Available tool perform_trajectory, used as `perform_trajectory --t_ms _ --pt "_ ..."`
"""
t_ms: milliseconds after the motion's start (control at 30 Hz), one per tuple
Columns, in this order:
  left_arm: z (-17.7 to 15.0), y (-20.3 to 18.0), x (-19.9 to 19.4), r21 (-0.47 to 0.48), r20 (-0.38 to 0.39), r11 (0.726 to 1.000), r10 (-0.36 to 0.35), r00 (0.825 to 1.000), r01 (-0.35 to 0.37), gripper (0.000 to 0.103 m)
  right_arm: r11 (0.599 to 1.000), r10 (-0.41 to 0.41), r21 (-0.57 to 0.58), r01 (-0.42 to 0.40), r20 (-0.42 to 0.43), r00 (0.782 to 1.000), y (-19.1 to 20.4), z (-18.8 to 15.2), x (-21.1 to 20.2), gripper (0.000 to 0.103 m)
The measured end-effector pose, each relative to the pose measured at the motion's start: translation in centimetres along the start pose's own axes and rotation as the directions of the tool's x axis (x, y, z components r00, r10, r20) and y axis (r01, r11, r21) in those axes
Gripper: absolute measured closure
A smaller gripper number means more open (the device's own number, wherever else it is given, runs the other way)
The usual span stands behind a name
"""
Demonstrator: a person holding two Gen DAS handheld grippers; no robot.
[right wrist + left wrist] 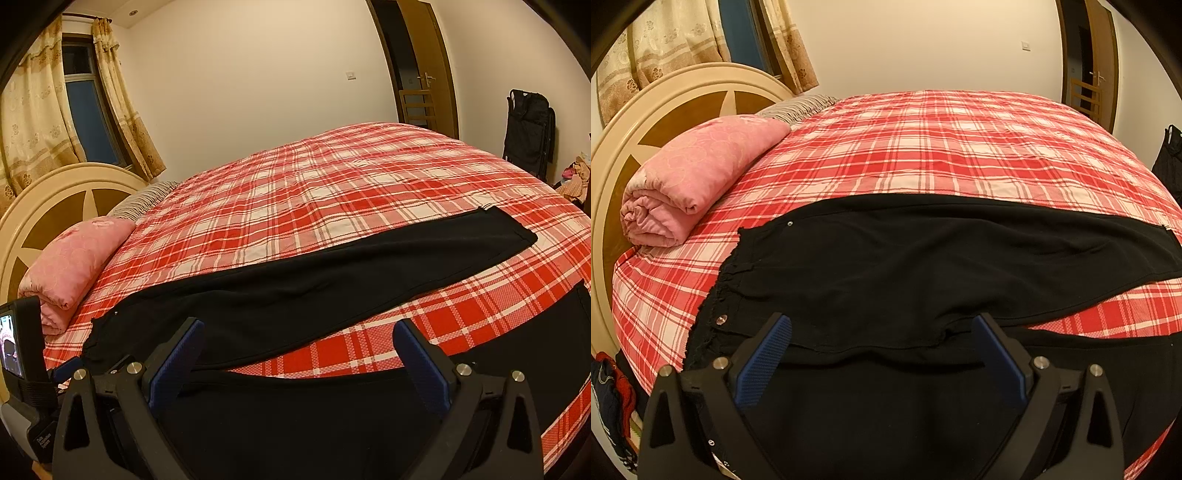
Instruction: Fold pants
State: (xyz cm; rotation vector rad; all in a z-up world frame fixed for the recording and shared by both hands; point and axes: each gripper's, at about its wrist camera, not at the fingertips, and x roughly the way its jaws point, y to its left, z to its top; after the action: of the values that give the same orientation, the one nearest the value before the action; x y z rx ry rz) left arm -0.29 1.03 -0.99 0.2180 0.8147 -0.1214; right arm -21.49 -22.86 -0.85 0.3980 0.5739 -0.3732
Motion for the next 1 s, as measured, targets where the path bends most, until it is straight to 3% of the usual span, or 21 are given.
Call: perform_trajectory --t_ms 1000 --pt "0.01 0.22 0.14 0.003 -0.009 1.0 0.011 1.0 -0.011 0.003 1.0 -0.002 0.003 0.002 -0.012 1.0 0.1 -0.1 0.14 0.001"
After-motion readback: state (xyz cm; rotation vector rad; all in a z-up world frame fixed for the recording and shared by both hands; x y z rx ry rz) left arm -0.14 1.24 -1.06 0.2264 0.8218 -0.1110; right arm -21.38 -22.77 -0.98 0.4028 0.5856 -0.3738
